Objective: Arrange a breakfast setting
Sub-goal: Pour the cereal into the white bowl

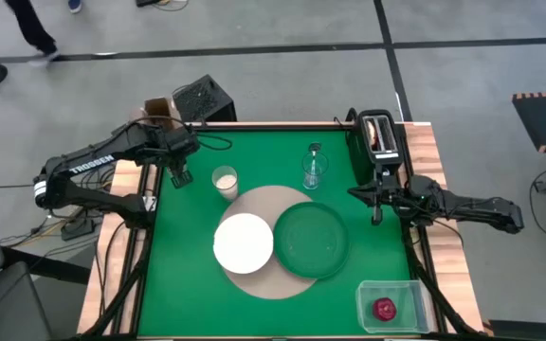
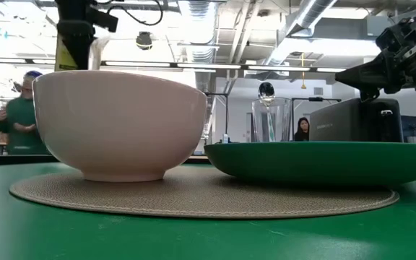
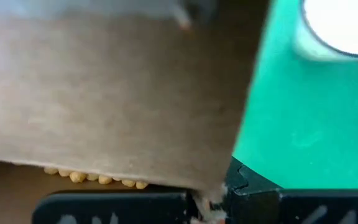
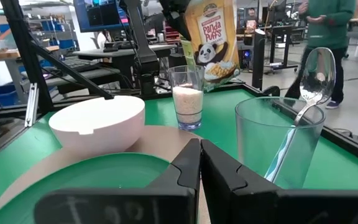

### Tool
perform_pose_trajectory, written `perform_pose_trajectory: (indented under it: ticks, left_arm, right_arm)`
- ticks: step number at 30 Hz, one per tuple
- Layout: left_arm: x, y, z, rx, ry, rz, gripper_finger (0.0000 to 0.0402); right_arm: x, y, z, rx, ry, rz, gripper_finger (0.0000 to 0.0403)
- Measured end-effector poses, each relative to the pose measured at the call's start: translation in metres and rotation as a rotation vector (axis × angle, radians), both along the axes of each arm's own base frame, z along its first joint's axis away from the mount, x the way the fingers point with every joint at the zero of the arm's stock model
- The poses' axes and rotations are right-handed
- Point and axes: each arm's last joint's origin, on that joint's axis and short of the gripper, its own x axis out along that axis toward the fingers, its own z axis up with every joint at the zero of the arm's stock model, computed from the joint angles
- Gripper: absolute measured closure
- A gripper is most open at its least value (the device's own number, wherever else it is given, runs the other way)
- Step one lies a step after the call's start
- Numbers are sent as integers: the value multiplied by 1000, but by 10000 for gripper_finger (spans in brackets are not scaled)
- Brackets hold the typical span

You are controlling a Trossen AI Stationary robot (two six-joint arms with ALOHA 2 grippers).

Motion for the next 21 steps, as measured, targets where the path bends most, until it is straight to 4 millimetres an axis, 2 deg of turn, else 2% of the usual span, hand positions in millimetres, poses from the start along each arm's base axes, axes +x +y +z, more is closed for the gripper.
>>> perform_pose_trajectory:
  ticks: [13,17,21]
  left_arm:
    - [0,-32,34,55,-59,-84,401]
    - [0,-42,45,81,-97,-102,401]
    - [-1,-51,57,84,-164,-129,401]
  right_arm:
    - [0,0,0,62,-13,-3,353]
    - [0,-1,0,99,-21,-26,323]
    - [0,-1,1,99,-24,-26,269]
